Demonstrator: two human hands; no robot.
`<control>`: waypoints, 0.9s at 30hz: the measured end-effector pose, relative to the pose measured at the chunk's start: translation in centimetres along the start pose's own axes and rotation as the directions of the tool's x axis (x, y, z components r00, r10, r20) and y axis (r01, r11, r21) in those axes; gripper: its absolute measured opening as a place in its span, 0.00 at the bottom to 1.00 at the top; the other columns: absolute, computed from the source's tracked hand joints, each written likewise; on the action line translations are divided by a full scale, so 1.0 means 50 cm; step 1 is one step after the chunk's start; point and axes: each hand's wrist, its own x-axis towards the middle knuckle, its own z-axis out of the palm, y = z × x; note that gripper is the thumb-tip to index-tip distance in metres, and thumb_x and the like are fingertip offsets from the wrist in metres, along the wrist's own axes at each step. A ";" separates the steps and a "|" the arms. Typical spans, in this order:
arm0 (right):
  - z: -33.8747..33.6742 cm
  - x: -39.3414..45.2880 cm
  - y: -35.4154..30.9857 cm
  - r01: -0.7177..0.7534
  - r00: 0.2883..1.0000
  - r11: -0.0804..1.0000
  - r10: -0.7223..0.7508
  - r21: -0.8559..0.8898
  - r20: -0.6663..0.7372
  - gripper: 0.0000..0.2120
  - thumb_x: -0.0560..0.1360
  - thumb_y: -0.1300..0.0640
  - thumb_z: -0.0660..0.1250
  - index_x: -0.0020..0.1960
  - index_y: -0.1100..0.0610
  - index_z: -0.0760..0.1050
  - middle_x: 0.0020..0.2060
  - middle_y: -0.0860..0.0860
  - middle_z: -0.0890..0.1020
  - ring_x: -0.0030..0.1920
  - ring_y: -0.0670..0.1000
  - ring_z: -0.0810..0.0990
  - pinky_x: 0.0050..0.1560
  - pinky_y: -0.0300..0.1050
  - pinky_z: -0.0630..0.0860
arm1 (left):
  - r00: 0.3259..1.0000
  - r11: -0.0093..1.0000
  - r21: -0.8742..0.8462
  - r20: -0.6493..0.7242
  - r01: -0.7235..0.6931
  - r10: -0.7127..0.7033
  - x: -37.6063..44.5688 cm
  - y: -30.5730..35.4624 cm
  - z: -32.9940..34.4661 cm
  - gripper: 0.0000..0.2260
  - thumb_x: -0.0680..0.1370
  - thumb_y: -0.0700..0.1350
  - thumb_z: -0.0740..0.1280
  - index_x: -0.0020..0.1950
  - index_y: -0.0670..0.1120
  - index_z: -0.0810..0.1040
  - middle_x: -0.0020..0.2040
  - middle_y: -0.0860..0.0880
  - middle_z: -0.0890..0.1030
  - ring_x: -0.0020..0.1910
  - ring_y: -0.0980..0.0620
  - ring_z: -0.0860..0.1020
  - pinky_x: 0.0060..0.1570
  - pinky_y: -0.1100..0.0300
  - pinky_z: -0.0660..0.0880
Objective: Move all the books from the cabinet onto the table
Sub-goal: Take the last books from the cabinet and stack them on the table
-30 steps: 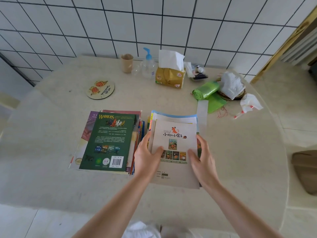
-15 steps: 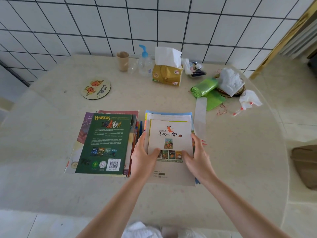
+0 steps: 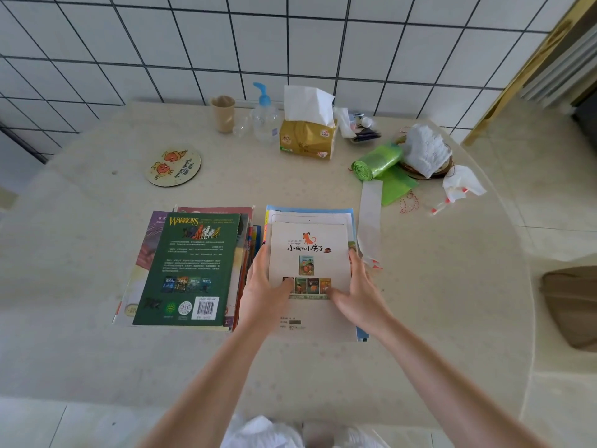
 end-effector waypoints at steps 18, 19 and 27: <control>-0.063 -0.131 0.031 0.160 0.973 0.987 -0.160 -0.011 -0.164 0.23 0.77 0.58 0.63 0.70 0.53 0.65 0.64 0.49 0.75 0.60 0.49 0.73 0.53 0.38 0.66 | 0.993 0.985 0.136 -0.035 -0.110 0.115 -0.130 0.004 -0.025 0.24 0.76 0.39 0.65 0.72 0.50 0.66 0.63 0.53 0.74 0.64 0.49 0.72 0.61 0.53 0.70; -0.064 -0.146 0.035 0.173 0.971 0.985 -0.173 -0.017 -0.163 0.23 0.77 0.59 0.63 0.71 0.53 0.65 0.65 0.49 0.75 0.61 0.50 0.73 0.54 0.38 0.66 | 0.991 0.979 0.164 -0.040 -0.120 0.128 -0.142 -0.001 -0.025 0.25 0.76 0.40 0.65 0.73 0.49 0.66 0.66 0.51 0.73 0.65 0.48 0.71 0.62 0.53 0.68; -0.055 -0.252 0.073 0.174 0.957 0.984 -0.179 -0.041 -0.228 0.21 0.77 0.60 0.64 0.69 0.56 0.67 0.61 0.52 0.78 0.60 0.52 0.75 0.49 0.36 0.64 | 0.932 0.919 0.230 -0.093 -0.321 0.350 -0.225 -0.033 -0.003 0.21 0.76 0.39 0.66 0.70 0.45 0.70 0.68 0.49 0.74 0.68 0.50 0.70 0.65 0.63 0.62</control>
